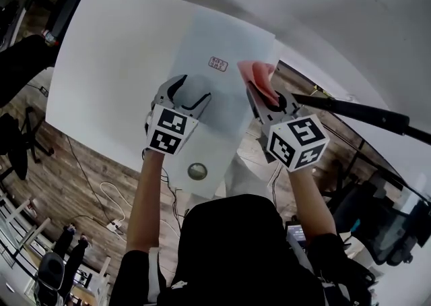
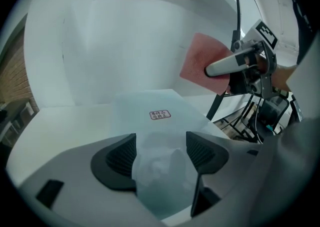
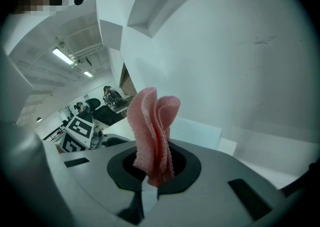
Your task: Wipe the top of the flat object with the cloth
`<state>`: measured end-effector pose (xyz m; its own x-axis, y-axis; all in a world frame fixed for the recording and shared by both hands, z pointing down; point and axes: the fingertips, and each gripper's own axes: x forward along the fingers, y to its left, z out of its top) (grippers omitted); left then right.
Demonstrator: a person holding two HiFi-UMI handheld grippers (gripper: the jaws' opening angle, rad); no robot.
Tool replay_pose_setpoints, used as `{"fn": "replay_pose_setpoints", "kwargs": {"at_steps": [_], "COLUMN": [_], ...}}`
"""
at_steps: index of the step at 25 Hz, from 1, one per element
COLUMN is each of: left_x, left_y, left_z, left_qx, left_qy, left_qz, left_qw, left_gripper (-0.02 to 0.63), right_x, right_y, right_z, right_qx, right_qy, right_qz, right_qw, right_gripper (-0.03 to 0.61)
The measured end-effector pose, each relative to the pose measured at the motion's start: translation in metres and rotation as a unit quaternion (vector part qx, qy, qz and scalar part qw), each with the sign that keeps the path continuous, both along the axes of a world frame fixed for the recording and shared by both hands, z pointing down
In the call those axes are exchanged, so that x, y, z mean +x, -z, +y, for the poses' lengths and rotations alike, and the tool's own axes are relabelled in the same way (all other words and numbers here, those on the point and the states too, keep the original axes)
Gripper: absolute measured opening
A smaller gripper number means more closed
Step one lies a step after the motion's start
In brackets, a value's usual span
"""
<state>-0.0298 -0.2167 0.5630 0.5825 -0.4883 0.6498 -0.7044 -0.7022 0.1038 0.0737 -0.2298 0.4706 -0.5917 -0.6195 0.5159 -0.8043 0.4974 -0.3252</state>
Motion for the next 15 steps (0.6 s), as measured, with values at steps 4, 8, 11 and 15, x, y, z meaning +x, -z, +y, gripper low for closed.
{"fn": "replay_pose_setpoints", "kwargs": {"at_steps": [4,8,11,15], "left_x": [0.002,0.005,0.006,0.005], "left_y": [-0.022,-0.028,-0.028,-0.029], "left_z": [0.009,0.013,0.011,0.012], "left_qx": [-0.006,0.003,0.010,0.012], "left_qy": [-0.027,-0.040,-0.042,-0.043], "left_qz": [-0.033,-0.046,-0.047,-0.047], "left_qw": [0.9991,0.9981,0.9980,0.9979], "left_gripper": [0.333,0.337,0.339,0.341], "right_x": [0.000,0.001,0.003,0.003], "right_y": [-0.008,-0.016,-0.025,-0.032], "right_z": [0.000,0.001,0.001,0.000], "right_qx": [-0.008,-0.016,-0.024,-0.027], "right_qy": [0.004,0.006,0.005,0.003], "right_qz": [0.005,0.008,0.007,0.013], "right_qw": [1.000,1.000,1.000,1.000], "right_gripper": [0.044,0.044,0.044,0.044]}}
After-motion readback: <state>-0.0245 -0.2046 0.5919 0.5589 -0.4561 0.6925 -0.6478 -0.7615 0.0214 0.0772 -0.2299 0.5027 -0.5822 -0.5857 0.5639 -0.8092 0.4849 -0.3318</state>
